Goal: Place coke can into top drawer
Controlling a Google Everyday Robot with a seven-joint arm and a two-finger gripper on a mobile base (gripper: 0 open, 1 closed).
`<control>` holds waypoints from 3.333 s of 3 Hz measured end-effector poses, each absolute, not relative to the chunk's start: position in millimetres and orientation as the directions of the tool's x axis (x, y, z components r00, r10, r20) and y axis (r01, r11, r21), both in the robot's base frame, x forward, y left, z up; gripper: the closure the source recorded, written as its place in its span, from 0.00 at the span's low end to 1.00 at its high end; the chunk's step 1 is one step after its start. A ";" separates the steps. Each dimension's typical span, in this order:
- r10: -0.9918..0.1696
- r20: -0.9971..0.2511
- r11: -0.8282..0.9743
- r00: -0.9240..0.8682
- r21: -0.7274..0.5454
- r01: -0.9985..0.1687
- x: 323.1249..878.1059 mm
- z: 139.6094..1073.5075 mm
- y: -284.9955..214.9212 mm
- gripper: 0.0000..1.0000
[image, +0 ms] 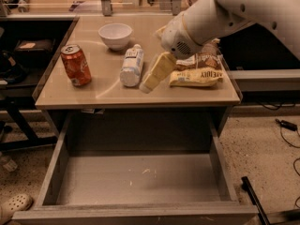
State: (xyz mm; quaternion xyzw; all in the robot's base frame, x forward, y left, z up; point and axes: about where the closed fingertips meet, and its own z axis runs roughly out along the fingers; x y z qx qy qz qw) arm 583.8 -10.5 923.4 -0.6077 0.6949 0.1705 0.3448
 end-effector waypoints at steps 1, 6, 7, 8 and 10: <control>-0.707 -0.706 0.105 0.034 -0.153 -0.983 569.8 919.6 41.4 0.00; -0.562 -0.827 0.120 0.005 -0.087 -0.989 659.1 880.5 132.6 0.00; -0.537 -0.843 0.130 0.019 -0.105 -0.986 660.1 898.3 169.5 0.00; -0.537 -0.844 0.130 0.019 -0.105 -0.986 660.1 898.4 169.7 0.00; -0.556 -0.831 0.127 0.036 -0.128 -0.984 692.4 903.2 202.1 0.00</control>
Offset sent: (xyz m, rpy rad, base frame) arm -0.0110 0.0439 -0.0029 0.0247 0.0191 0.0869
